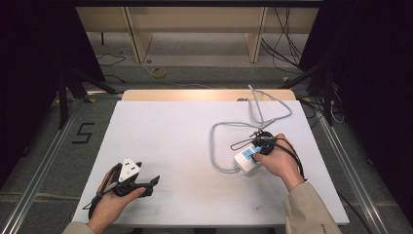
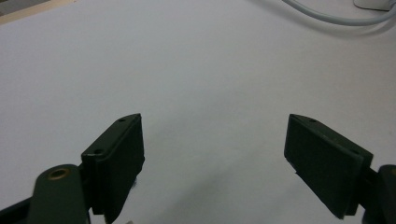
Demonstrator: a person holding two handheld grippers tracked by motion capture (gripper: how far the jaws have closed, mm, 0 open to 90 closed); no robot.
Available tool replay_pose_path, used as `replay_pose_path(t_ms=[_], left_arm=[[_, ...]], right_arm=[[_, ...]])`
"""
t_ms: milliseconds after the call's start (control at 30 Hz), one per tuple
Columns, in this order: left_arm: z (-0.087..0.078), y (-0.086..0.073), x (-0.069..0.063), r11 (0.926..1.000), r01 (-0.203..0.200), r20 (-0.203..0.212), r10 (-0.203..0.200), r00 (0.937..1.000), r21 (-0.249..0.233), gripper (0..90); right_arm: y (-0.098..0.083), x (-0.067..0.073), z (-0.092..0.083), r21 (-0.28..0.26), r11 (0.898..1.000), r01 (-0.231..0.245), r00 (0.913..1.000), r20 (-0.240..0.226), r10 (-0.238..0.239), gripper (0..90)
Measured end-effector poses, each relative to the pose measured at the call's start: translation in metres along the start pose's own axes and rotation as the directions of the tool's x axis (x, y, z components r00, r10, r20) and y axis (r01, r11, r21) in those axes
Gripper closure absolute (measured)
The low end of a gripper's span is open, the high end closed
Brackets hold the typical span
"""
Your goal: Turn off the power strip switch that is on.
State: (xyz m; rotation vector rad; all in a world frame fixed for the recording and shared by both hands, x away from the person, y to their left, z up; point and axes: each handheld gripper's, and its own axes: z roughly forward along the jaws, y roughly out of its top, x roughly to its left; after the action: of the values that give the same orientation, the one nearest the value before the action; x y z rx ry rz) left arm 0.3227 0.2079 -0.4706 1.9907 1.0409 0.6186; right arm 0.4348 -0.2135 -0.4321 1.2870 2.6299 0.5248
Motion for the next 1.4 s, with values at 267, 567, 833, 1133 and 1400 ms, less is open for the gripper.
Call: replay_pose_path(t_ms=[267,567,833,1133,1400], left_arm=[[-0.0003,0.0001,0.0006,1.0,-0.006,0.001,0.006,1.0,0.004,20.1],[0.0001,0.0,0.0004,1.0,-0.003,0.001,0.003,1.0,0.0,20.0],[0.0001,0.0001,0.0002,1.0,-0.003,0.0,0.003,1.0,0.0,20.0],[0.0,0.0001,-0.0002,1.0,-0.002,-0.001,0.002,1.0,0.0,20.1],[0.0,0.0001,-0.0001,1.0,-0.005,-0.001,0.005,1.0,0.0,20.0]], right_arm=[[0.0015,0.0003,0.0,0.014,1.0,-0.001,1.0,0.004,0.001,90.0],[0.0014,-0.0001,-0.0002,0.012,1.0,-0.001,1.0,0.008,0.001,90.0],[0.0008,-0.0004,-0.0004,0.015,1.0,-0.007,0.9999,0.008,0.007,90.0],[0.0005,-0.0001,-0.0005,0.021,1.0,-0.01,0.9999,0.009,0.01,90.0],[0.0001,0.0005,-0.0004,0.02,1.0,-0.012,0.9999,0.01,0.012,90.0]])
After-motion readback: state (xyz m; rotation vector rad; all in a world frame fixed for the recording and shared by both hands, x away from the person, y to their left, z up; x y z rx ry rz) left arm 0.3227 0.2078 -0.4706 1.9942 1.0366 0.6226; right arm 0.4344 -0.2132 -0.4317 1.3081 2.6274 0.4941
